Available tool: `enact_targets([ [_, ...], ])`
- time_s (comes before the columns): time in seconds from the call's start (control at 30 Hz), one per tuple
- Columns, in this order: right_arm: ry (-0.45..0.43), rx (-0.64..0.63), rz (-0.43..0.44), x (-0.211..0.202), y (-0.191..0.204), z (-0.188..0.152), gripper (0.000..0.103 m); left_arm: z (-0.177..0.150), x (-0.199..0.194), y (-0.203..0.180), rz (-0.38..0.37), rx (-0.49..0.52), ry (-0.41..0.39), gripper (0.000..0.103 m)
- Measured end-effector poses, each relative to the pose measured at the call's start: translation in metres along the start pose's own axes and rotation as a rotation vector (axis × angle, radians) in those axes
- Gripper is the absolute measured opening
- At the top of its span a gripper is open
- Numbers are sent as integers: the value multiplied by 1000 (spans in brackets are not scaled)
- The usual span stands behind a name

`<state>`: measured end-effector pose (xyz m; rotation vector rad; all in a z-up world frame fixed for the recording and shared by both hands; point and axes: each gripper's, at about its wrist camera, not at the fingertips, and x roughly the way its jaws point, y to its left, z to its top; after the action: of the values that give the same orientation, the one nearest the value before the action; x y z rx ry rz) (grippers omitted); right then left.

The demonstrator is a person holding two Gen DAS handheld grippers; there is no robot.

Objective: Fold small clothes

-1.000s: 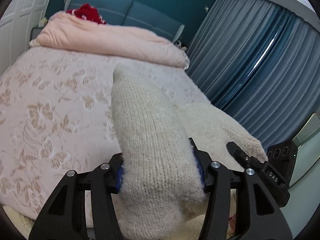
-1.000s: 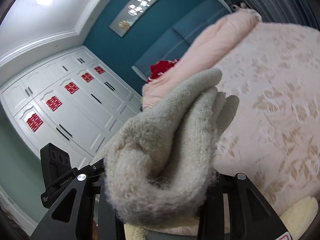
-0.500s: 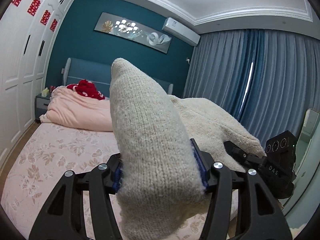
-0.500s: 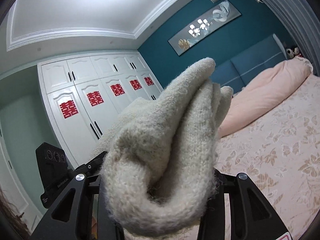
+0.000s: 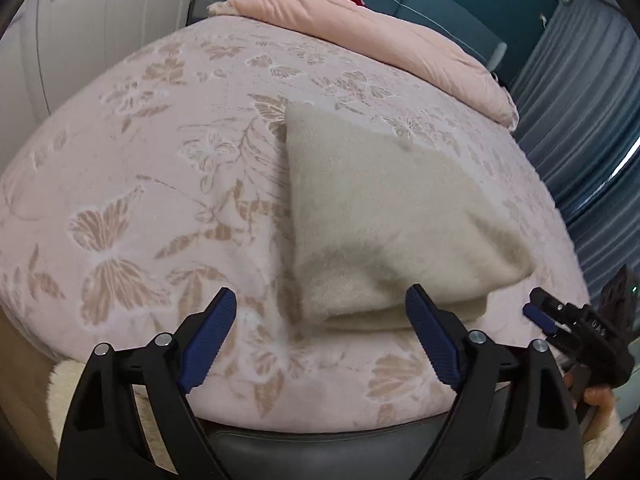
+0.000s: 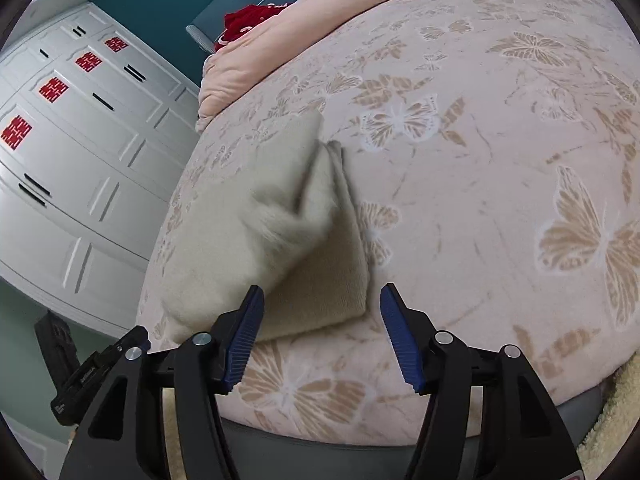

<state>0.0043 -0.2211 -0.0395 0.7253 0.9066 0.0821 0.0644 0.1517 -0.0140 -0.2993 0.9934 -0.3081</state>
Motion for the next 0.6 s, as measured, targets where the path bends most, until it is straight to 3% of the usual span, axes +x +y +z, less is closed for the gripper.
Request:
enact_targets([
  [0.13, 47, -1, 5, 39, 21, 31, 85, 26, 21, 5, -76, -145, -7, 94],
  [0.27, 120, -6, -66, 94, 20, 43, 85, 42, 70, 7, -72, -222, 101, 95],
  [0.33, 191, 44, -59, 121, 13, 40, 86, 43, 95, 10, -83, -239, 165, 95],
  [0.37, 186, 55, -41, 125, 14, 38, 83, 42, 106, 10, -83, -243, 199, 91],
  [0.4, 190, 33, 17, 127, 21, 40, 48, 40, 113, 8, -100, -244, 224, 73],
  [0.43, 190, 2, 2, 124, 32, 43, 37, 40, 115, 5, -105, -237, 233, 71],
  [0.5, 112, -111, 41, 102, 62, 56, 31, 50, 102, -6, -101, -186, 180, 51],
  [0.6, -10, -226, 85, 59, 102, 75, 29, 74, 71, -28, -133, -91, 79, 49],
])
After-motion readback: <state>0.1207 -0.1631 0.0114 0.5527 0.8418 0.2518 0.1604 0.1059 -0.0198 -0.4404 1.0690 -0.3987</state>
